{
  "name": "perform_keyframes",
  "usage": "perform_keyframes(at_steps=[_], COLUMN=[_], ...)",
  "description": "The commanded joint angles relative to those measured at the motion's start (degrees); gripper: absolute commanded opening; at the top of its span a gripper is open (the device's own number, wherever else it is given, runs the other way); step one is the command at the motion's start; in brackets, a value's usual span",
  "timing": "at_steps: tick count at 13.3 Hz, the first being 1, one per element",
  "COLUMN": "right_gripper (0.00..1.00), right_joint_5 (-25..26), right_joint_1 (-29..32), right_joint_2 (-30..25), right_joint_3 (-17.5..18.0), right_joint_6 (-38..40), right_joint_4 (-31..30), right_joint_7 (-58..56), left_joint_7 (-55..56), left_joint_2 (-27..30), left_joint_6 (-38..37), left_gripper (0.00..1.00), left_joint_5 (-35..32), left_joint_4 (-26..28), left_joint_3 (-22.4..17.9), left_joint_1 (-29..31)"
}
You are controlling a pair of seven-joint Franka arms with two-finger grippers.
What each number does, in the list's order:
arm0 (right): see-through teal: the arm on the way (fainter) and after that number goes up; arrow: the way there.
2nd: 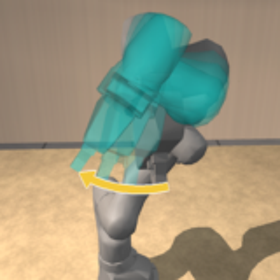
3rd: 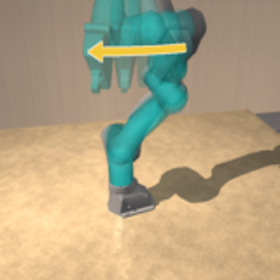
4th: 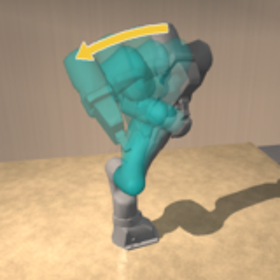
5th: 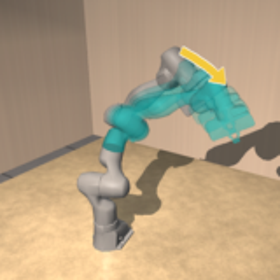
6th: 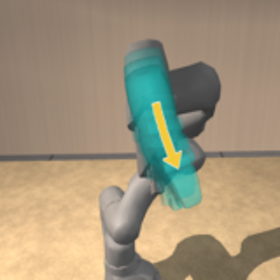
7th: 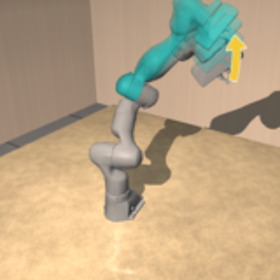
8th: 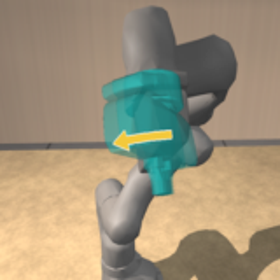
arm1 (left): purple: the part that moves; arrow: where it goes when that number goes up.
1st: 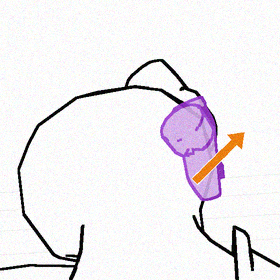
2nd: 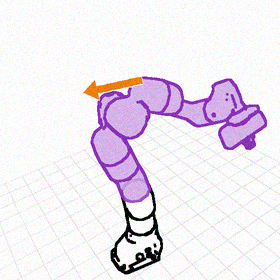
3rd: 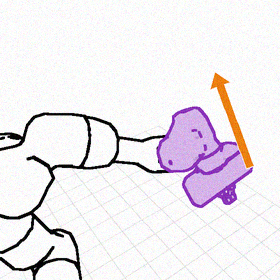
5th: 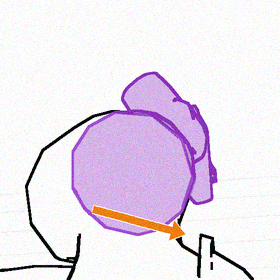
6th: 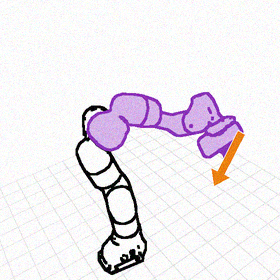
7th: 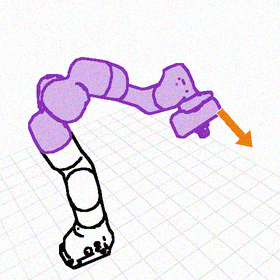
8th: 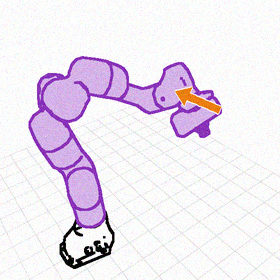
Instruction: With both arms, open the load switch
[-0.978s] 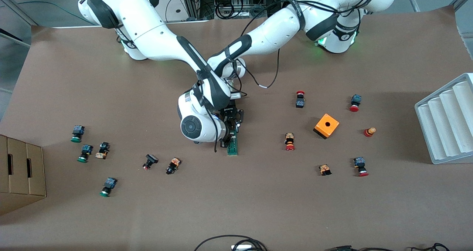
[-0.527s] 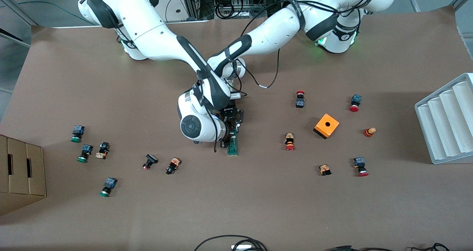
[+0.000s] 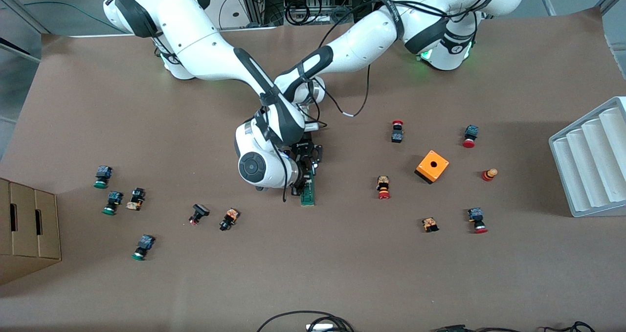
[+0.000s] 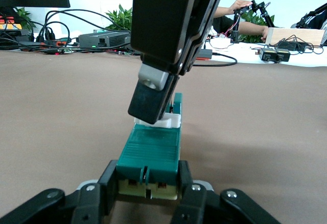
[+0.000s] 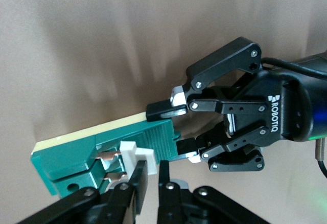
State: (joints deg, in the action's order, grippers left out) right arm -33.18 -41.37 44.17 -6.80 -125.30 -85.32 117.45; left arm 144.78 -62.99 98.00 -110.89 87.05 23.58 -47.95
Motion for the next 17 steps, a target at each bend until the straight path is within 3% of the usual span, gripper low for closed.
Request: perform_keyframes(at_steps=[1,2,3,5,6,8,10,15,17], right_gripper=[0.54,0.94,1.0,1.0,1.0,1.0,1.0,1.0,1.0], right_joint_5=[2.1,2.2,3.7,6.4,6.5,9.4,13.5,13.8,16.7], right_joint_1=[1.7,2.3,2.9,5.4,6.3,7.2,9.5,18.1,22.4], right_joint_2=[-3.3,-4.4,-5.8,-8.4,-9.8,-13.4,-17.9,-27.9,-32.0], right_joint_3=[0.6,0.6,0.5,0.6,0.6,0.6,0.7,0.7,0.8], right_joint_6=[-0.3,0.6,2.0,2.7,3.7,7.5,11.6,24.1,29.6], right_joint_4=[-1.7,-1.6,-1.5,-1.5,-1.6,-1.6,-1.6,-1.8,-1.9], right_joint_7=[0.1,0.1,-0.1,-4.0,-8.0,-17.4,-26.4,-58.0,-71.9], left_joint_7=[-0.6,-0.6,-0.6,-0.6,-0.6,-0.5,-0.7,-0.9,-4.0], left_joint_2=[-1.0,-1.0,-1.0,-1.0,-1.0,-0.6,-0.3,0.7,3.0], left_joint_6=[-0.3,-0.3,-0.3,-0.3,-0.3,-0.3,-0.1,0.2,0.4], left_gripper=[0.51,0.51,0.51,0.51,0.58,1.0,1.0,1.0,1.0], left_joint_5=[0.1,0.1,0.1,0.1,0.1,0.1,-0.2,0.0,2.2], left_joint_4=[-0.9,-0.9,-0.9,-0.9,-0.9,-0.9,-1.0,-0.7,-0.2], left_joint_3=[0.2,0.2,0.2,0.2,0.2,0.2,0.2,0.2,0.4], left_joint_1=[0.1,0.1,0.1,0.1,0.1,0.1,0.1,0.1,0.1])
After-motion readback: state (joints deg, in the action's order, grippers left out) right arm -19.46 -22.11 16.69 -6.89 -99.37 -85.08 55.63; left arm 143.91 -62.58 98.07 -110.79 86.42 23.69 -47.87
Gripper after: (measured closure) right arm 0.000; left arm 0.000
